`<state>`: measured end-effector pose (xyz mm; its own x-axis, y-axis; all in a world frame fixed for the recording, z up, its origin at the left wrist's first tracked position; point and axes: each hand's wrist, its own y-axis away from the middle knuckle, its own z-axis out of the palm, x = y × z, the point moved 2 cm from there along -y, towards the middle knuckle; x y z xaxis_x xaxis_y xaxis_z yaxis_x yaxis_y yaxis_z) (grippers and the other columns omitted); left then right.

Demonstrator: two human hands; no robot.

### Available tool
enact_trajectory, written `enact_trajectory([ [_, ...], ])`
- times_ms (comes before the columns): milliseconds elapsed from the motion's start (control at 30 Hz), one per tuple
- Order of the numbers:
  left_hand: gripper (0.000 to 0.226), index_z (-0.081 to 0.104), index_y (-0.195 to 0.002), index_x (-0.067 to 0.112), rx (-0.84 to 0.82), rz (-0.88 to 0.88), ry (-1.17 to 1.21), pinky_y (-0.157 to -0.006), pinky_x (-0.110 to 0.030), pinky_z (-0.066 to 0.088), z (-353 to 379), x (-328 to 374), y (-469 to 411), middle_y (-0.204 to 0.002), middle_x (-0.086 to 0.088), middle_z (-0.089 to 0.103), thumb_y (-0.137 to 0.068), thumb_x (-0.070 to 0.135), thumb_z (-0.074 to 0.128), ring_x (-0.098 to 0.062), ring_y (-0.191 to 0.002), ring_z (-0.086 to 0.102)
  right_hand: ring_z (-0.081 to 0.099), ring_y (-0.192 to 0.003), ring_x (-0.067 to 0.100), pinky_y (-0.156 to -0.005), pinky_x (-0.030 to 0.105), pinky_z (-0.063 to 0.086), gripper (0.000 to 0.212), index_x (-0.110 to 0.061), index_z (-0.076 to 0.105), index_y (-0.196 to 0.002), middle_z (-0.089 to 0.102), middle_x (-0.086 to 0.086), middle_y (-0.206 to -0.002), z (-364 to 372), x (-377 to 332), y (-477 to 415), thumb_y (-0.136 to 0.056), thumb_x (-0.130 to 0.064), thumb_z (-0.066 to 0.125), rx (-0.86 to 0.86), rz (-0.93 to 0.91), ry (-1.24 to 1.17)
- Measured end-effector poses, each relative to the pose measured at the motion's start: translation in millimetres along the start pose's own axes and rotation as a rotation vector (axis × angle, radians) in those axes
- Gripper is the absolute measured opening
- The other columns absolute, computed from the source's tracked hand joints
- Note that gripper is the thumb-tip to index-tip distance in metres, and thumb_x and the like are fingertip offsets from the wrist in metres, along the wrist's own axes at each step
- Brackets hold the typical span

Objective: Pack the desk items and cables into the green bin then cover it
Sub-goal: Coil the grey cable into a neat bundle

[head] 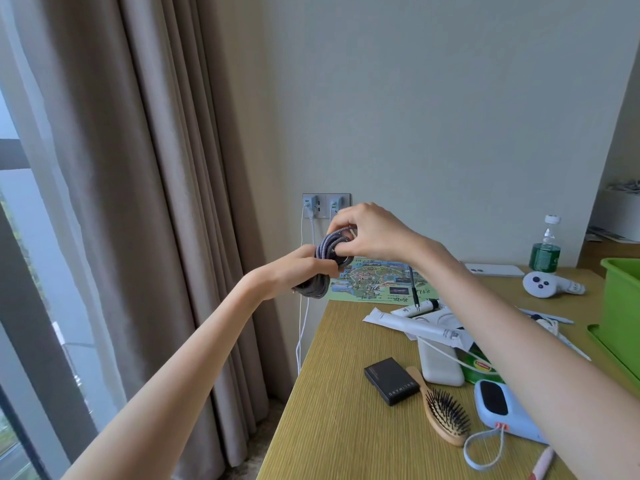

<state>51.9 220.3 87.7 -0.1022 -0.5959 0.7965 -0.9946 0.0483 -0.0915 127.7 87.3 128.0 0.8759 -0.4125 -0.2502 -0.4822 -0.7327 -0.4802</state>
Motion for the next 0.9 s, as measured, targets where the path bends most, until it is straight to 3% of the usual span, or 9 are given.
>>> enact_trajectory([
  [167,0.018,0.065,-0.103,0.018,0.012,0.068,0.020,-0.065,-0.012,0.044,-4,-4,-5,-0.081,0.007,0.061,-0.090,0.030,0.065,-0.004,-0.070,0.056,0.053,-0.063,0.012,-0.062,0.030,0.043,0.040,-0.025,0.070,-0.077,0.067,-0.001,-0.071,-5,12,4,-0.054,-0.054,0.052,-0.025,0.105,-0.115],
  [333,0.019,0.064,-0.096,0.015,0.110,0.171,-0.081,-0.054,-0.020,0.045,4,-8,-9,-0.066,0.006,0.050,-0.094,0.033,0.060,-0.007,-0.056,0.047,0.045,-0.062,0.013,-0.065,0.033,0.037,0.025,-0.015,0.066,-0.072,0.056,-0.002,-0.061,3,24,6,-0.063,-0.036,0.057,-0.028,0.190,-0.217],
  [433,0.030,0.058,-0.097,-0.001,0.143,0.196,-0.162,-0.048,-0.022,0.040,7,-11,-11,-0.062,0.002,0.049,-0.097,0.030,0.055,-0.012,-0.050,0.044,0.054,-0.072,0.013,-0.074,0.037,0.046,0.009,-0.012,0.071,-0.081,0.067,0.011,-0.077,4,28,8,-0.075,-0.019,0.070,-0.050,0.183,-0.344],
  [500,0.030,0.055,-0.093,-0.003,0.147,0.194,-0.164,-0.047,-0.023,0.036,6,-13,-12,-0.060,0.001,0.048,-0.098,0.026,0.054,-0.014,-0.049,0.041,0.057,-0.080,0.014,-0.080,0.034,0.046,0.021,-0.010,0.071,-0.098,0.067,0.015,-0.087,0,29,10,-0.079,-0.016,0.077,-0.073,0.171,-0.409],
  [567,0.025,0.054,-0.087,0.003,0.143,0.188,-0.167,-0.047,-0.022,0.036,3,-14,-12,-0.060,0.002,0.047,-0.099,0.025,0.053,-0.012,-0.047,0.041,0.054,-0.080,0.014,-0.078,0.030,0.042,0.033,-0.010,0.067,-0.104,0.060,0.006,-0.085,-5,32,10,-0.079,-0.027,0.079,-0.051,0.193,-0.396],
  [633,0.023,0.051,-0.082,0.009,0.131,0.187,-0.189,-0.046,-0.020,0.035,2,-15,-13,-0.059,0.003,0.048,-0.099,0.025,0.053,-0.011,-0.045,0.041,0.053,-0.078,0.014,-0.077,0.031,0.042,0.036,-0.007,0.067,-0.098,0.060,0.003,-0.084,-12,34,8,-0.077,-0.033,0.079,-0.013,0.206,-0.349],
  [700,0.025,0.052,-0.083,0.007,0.094,0.167,-0.227,-0.045,-0.018,0.036,1,-15,-13,-0.060,0.002,0.050,-0.098,0.027,0.054,-0.012,-0.044,0.042,0.053,-0.073,0.010,-0.074,0.029,0.042,0.028,-0.003,0.069,-0.087,0.062,0.002,-0.078,-18,33,8,-0.079,-0.029,0.078,-0.022,0.163,-0.343],
  [800,0.022,0.054,-0.083,0.013,-0.030,0.138,-0.267,-0.046,-0.018,0.039,6,-11,-12,-0.063,0.002,0.050,-0.097,0.029,0.057,-0.003,-0.043,0.045,0.051,-0.060,-0.003,-0.064,0.012,0.040,0.012,-0.006,0.069,-0.079,0.060,-0.003,-0.067,-22,23,7,-0.083,-0.015,0.076,-0.048,0.059,-0.424],
  [900,0.016,0.058,-0.085,0.020,-0.116,0.165,-0.274,-0.048,-0.021,0.044,12,4,-8,-0.068,0.006,0.055,-0.093,0.034,0.061,-0.002,-0.052,0.051,0.047,-0.058,-0.001,-0.057,0.011,0.037,0.009,-0.011,0.069,-0.081,0.059,0.001,-0.072,-20,21,6,-0.085,-0.017,0.073,-0.014,0.052,-0.555],
])
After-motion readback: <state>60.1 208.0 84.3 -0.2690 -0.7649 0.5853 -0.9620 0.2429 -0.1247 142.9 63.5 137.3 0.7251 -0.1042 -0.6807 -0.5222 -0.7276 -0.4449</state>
